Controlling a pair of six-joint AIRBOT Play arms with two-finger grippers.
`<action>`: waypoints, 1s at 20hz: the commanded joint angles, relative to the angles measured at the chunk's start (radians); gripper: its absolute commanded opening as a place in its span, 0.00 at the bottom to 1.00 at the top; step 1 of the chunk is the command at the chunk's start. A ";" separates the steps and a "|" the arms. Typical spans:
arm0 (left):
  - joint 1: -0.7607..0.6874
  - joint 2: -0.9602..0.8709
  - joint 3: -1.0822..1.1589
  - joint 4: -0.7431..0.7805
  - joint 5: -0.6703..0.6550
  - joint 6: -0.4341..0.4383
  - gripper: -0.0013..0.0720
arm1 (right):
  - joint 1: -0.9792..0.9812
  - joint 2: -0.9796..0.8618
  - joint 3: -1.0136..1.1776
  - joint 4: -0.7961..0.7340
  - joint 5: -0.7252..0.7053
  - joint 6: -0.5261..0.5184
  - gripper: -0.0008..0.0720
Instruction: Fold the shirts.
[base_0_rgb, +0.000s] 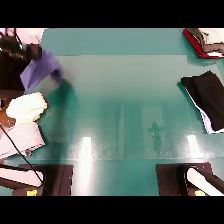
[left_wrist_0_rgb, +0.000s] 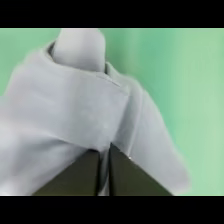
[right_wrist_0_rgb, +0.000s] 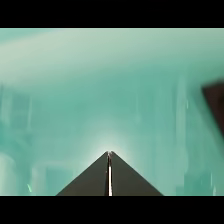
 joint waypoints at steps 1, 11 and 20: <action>-0.069 0.132 0.118 -0.347 -0.070 0.170 0.05 | 0.001 0.000 0.102 0.013 -0.041 0.000 0.03; -0.472 0.241 -0.046 -0.484 -0.137 0.268 0.05 | 0.001 0.000 0.196 0.015 0.006 0.000 0.03; -0.467 0.191 -0.223 -0.157 -0.172 0.150 0.87 | 0.001 0.000 0.196 0.013 0.058 0.000 0.03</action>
